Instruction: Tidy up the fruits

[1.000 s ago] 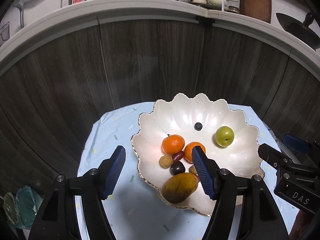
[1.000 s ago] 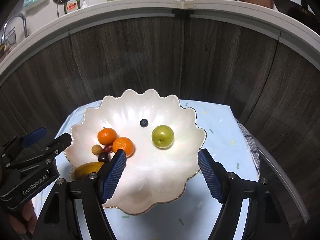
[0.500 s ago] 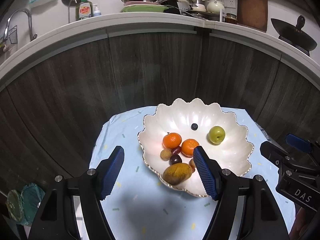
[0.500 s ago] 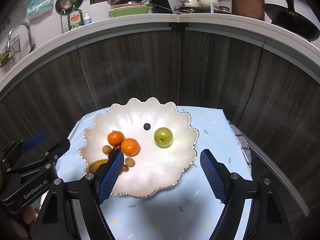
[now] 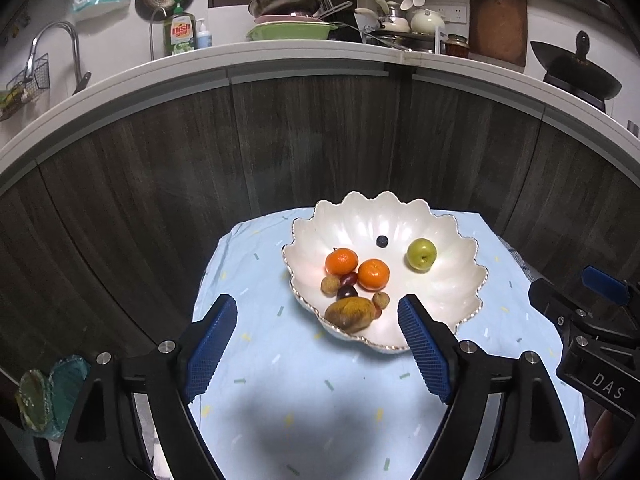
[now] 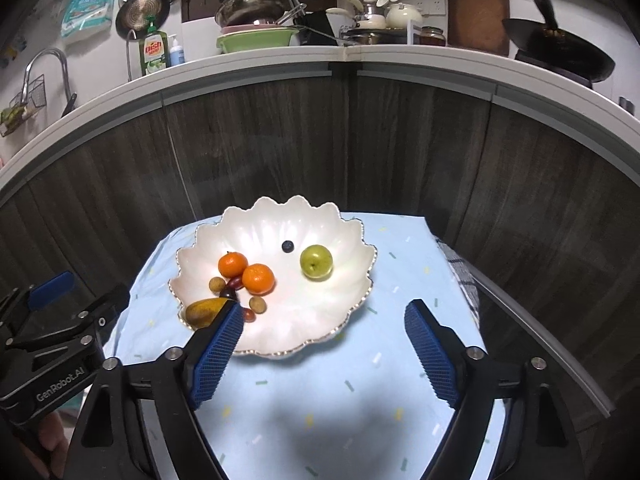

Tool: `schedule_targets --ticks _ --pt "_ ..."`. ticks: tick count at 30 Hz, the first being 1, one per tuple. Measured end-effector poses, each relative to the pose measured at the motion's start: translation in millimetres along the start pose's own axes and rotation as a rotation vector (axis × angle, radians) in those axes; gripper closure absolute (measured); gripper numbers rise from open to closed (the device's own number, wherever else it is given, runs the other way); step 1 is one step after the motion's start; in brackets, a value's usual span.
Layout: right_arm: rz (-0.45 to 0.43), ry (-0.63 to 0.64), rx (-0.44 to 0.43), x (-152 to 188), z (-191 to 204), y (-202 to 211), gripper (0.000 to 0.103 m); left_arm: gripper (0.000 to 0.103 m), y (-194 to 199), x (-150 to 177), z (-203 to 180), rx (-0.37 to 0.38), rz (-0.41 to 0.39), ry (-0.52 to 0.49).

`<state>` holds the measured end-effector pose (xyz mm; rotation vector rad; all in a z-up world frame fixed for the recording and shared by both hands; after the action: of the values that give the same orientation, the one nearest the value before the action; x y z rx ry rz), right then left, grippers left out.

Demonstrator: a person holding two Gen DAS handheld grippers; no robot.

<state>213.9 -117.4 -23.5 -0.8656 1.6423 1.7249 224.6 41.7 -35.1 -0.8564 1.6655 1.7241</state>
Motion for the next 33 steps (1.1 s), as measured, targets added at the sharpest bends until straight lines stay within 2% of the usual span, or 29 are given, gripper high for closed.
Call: schedule_targets --ticks 5,12,25,33 --pt "-0.005 -0.004 0.007 8.8 -3.1 13.9 0.017 0.016 15.8 11.0 -1.0 -0.009 -0.003 -0.013" --pt "-0.019 -0.009 0.010 22.6 -4.4 33.9 0.011 0.014 36.6 25.7 -0.7 -0.016 -0.024 -0.020" --pt "-0.052 -0.028 0.027 51.6 -7.4 71.8 0.010 0.004 69.7 54.8 -1.3 0.002 -0.042 -0.003" --pt "-0.058 -0.038 0.030 72.5 -6.6 86.7 0.010 0.004 85.3 74.5 0.4 -0.003 -0.061 -0.003"
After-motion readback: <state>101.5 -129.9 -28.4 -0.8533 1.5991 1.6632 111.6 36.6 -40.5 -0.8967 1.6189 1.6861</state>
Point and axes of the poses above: each gripper's, at about its wrist camera, not at the fingertips, and y roughly against the way its jaws point, z to its left, x to its underside, the point moved 5 cm from there along -y, roughly the way its jaws point, and after that the axes turned 1 degree about -z, right-handed, at the moved point
